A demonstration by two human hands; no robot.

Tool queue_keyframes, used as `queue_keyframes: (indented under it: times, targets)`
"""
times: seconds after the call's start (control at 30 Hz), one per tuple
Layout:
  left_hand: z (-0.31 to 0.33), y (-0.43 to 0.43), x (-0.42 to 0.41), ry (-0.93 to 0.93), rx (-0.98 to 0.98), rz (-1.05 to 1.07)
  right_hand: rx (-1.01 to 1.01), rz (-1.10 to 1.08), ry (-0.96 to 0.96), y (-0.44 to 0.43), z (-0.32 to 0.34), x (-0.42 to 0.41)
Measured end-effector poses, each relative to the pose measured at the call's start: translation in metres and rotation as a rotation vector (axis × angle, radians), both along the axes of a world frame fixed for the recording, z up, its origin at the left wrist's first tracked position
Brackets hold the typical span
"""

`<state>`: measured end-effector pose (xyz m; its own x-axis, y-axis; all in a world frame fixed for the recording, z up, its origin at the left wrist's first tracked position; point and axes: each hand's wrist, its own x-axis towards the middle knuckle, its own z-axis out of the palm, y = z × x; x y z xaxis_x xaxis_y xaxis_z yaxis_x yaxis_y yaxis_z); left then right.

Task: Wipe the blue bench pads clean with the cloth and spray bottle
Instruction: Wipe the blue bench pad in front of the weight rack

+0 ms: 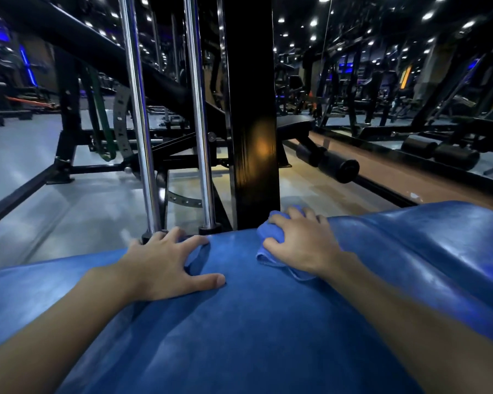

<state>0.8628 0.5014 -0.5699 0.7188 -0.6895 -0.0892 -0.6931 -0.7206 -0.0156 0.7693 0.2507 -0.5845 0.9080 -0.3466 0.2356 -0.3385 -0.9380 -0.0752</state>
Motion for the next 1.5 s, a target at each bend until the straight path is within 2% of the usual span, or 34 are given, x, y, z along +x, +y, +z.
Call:
queue_keyframes:
  times: [0.17, 0.33, 0.5, 0.7, 0.87, 0.97, 1.07, 1.13, 1.2, 1.27, 1.37, 1.43, 1.5]
  targets:
    - [0.0, 0.009, 0.004, 0.047, -0.014, -0.059, 0.077, -0.076, 0.116, 0.008, 0.01, 0.014]
    - [0.0, 0.029, 0.003, 0.027, -0.004, -0.009, -0.007, -0.11, 0.066, 0.042, 0.006, 0.024]
    - [-0.002, 0.04, 0.004, 0.042, -0.044, -0.011, -0.045, 0.029, 0.011, 0.091, -0.002, 0.039]
    - [-0.008, 0.057, 0.003, 0.028, -0.042, 0.051, 0.058, -0.035, 0.073, 0.059, 0.004, 0.03]
    - [-0.008, 0.062, 0.005, 0.078, -0.103, 0.039, -0.014, -0.029, 0.069, 0.084, 0.007, 0.038]
    - [-0.002, 0.071, 0.006, 0.183, -0.212, 0.034, -0.064, 0.071, 0.066, 0.119, 0.003, 0.047]
    - [0.0, 0.078, 0.01, 0.282, -0.475, 0.04, -0.058, 0.173, 0.052, 0.129, 0.001, 0.049]
    - [0.003, 0.07, 0.01, 0.255, -0.593, 0.008, -0.005, 0.211, 0.082, 0.114, 0.006, 0.039]
    - [0.01, 0.047, 0.007, 0.167, -0.624, -0.045, 0.051, 0.182, 0.065, 0.089, 0.01, 0.024]
    - [0.018, 0.011, 0.002, 0.077, -0.62, -0.096, 0.084, 0.096, 0.03, 0.063, 0.004, 0.006]
    - [0.018, -0.044, -0.002, 0.068, -0.549, -0.15, 0.147, 0.055, 0.015, 0.045, -0.008, -0.013]
    - [0.004, -0.066, 0.0, 0.015, -0.359, -0.124, 0.182, 0.086, 0.011, 0.041, -0.011, -0.014]
    - [-0.008, -0.068, 0.001, -0.094, -0.221, -0.084, 0.115, 0.087, 0.019, 0.04, -0.011, -0.011]
